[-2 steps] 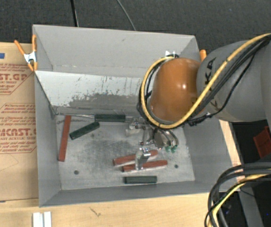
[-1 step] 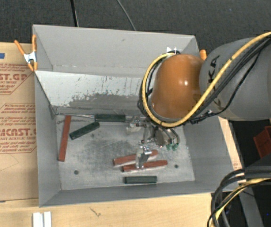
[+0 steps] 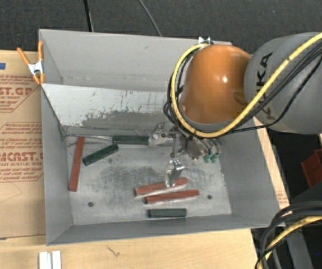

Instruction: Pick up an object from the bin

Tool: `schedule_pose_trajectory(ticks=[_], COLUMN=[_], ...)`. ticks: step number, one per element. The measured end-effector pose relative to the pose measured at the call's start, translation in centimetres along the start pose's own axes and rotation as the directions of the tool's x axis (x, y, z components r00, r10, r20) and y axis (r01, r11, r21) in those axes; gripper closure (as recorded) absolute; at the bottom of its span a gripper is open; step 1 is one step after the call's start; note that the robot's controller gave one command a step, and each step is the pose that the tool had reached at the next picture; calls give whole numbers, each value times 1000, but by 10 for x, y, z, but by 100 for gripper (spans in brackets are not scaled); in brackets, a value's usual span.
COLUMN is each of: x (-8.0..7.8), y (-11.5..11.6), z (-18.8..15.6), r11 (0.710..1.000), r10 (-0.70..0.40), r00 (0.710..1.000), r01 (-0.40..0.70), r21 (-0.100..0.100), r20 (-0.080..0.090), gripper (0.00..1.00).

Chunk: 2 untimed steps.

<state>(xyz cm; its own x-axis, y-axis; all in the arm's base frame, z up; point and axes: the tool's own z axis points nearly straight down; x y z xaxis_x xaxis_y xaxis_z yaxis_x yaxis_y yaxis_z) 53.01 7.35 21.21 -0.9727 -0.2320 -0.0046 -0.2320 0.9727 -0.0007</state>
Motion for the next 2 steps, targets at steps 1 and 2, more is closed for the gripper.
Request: schedule_pose_trajectory(ticks=[1,2], x=[5,8], y=[-9,-20], z=[32,134], r11=[974,998], r10=[-227,-55], r00=[974,998], r01=[227,55], r21=[2,-4], r20=[8,-24], gripper=[0,100])
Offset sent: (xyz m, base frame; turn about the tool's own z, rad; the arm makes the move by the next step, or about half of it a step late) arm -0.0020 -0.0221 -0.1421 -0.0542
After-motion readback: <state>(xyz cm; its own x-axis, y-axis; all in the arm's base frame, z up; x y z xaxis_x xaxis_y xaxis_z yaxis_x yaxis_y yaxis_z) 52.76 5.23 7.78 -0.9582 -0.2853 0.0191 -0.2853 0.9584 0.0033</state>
